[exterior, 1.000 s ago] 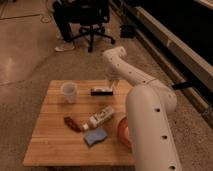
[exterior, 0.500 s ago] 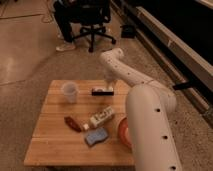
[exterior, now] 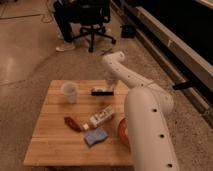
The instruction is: Place the eraser on the white sponge
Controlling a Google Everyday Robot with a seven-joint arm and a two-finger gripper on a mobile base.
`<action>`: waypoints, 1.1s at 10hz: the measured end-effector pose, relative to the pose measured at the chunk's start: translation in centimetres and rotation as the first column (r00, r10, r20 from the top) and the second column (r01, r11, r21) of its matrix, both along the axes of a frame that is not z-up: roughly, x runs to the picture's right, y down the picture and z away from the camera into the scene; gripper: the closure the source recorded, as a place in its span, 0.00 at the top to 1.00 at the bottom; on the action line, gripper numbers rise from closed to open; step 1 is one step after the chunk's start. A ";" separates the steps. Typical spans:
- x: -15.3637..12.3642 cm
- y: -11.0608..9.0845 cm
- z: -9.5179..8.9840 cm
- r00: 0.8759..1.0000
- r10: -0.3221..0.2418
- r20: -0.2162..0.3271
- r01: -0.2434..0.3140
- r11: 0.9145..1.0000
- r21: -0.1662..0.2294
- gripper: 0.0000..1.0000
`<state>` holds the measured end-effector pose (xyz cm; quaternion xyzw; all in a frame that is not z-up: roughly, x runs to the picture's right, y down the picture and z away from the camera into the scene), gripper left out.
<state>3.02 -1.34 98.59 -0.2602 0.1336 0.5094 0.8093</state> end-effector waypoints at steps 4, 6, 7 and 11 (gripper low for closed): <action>-0.5 -1.0 -1.8 0.995 -0.072 0.065 0.071 0.997 0.010 0.80; -0.8 -1.3 -1.9 0.986 -0.134 0.104 0.132 0.991 0.021 0.80; -1.5 -1.3 -1.9 0.968 -0.201 0.151 0.199 0.980 0.024 0.80; -3.8 -0.7 -0.5 0.888 -0.358 0.288 0.359 0.932 0.052 0.80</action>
